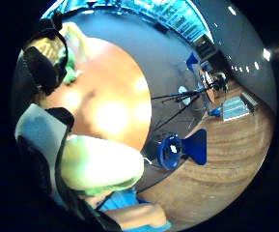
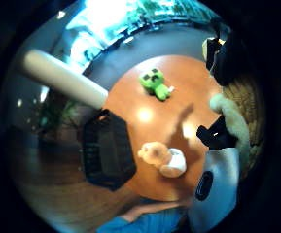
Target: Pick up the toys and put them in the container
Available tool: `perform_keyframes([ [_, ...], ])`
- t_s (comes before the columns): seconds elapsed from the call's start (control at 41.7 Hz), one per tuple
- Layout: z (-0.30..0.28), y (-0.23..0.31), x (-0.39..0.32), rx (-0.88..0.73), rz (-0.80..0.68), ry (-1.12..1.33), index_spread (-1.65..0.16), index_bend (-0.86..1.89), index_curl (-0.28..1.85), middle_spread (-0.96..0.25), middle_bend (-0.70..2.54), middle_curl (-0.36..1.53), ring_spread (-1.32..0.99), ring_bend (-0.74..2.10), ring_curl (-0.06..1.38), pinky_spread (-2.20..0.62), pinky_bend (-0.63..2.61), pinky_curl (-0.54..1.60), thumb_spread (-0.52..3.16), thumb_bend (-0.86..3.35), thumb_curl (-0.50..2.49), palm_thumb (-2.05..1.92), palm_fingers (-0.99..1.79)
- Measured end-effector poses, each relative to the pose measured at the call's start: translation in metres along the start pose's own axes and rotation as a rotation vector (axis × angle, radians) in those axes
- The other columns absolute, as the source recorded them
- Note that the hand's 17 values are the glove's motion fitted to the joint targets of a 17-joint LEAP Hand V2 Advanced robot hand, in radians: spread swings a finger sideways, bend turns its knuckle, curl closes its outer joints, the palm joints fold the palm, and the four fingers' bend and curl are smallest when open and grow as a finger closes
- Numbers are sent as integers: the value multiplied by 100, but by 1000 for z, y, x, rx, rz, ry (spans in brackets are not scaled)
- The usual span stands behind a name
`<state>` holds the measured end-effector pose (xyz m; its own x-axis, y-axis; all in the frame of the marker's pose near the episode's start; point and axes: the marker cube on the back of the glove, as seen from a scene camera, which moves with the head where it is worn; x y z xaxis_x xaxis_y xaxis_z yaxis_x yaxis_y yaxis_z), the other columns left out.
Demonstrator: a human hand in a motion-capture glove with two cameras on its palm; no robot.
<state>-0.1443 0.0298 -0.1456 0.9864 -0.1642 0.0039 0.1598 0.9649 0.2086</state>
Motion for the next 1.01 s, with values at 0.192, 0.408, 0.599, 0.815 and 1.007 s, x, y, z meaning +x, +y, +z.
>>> perform_keyframes([
  [0.192,-43,-1,-109,15,-89,-163,-31,42,37,-6,18,16,-43,100,45,-41,113,39,117,34,66,73,69],
  [0.408,-32,26,-215,20,-339,-134,-33,42,42,-6,17,18,-45,99,47,-42,110,40,110,30,74,68,69],
  [0.599,-6,39,-217,-68,-365,-208,-34,40,47,-3,14,17,-45,99,49,-41,113,42,106,27,79,65,63],
  [0.815,12,50,-217,-163,-447,-224,-33,9,41,7,12,14,-29,104,51,-34,138,48,129,10,66,29,31],
  [1.007,-5,51,-269,-133,-314,-205,-34,10,33,12,20,17,-13,96,47,-21,146,47,128,-6,49,-4,9],
])
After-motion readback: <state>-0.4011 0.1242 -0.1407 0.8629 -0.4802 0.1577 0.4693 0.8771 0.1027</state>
